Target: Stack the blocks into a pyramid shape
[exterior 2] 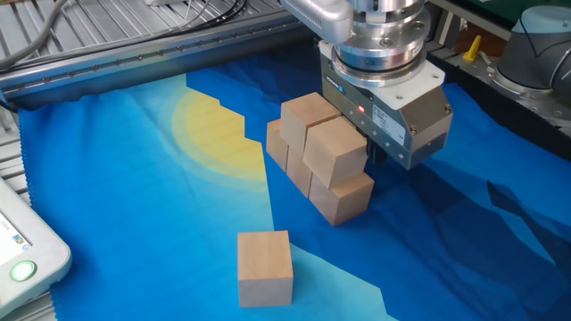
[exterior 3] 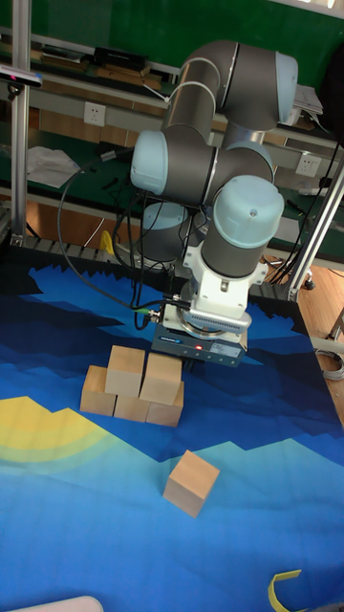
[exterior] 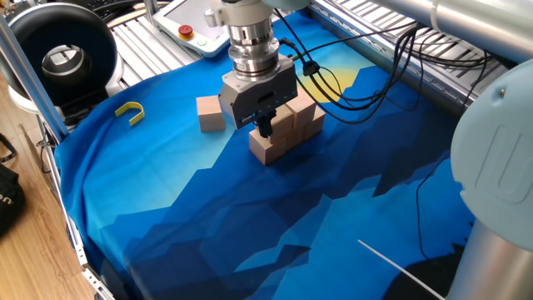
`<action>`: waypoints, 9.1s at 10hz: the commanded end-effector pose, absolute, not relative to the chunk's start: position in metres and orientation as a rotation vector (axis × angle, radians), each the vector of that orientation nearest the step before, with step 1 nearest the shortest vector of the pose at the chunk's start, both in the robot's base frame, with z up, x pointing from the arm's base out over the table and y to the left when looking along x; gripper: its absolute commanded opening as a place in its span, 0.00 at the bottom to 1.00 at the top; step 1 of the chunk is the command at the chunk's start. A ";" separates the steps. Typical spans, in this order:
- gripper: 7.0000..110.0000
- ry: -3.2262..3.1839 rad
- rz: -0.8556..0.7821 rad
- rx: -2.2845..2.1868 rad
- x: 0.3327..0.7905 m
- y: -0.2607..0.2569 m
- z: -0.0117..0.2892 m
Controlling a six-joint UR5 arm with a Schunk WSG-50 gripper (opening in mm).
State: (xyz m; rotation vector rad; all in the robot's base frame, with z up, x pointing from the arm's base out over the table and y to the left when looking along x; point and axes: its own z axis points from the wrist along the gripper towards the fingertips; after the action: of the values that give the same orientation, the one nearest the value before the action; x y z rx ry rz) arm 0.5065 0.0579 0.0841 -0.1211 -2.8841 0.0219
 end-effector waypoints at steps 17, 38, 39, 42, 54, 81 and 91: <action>0.00 -2.960 -0.056 -0.184 0.551 0.057 0.078; 0.00 -2.928 -0.067 -0.184 0.544 0.064 0.097; 0.00 -2.928 -0.079 -0.176 0.548 0.064 0.102; 0.00 -3.016 -0.162 -0.151 0.583 0.068 0.115; 0.00 -2.969 0.055 0.080 0.588 0.002 0.095; 0.00 -2.897 0.019 0.099 0.571 0.005 0.093; 0.00 -2.897 -0.010 0.122 0.571 0.011 0.094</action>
State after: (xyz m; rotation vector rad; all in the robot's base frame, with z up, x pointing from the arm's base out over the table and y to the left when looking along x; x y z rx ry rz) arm 0.5711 0.0070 0.0929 0.1170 -2.8960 0.0180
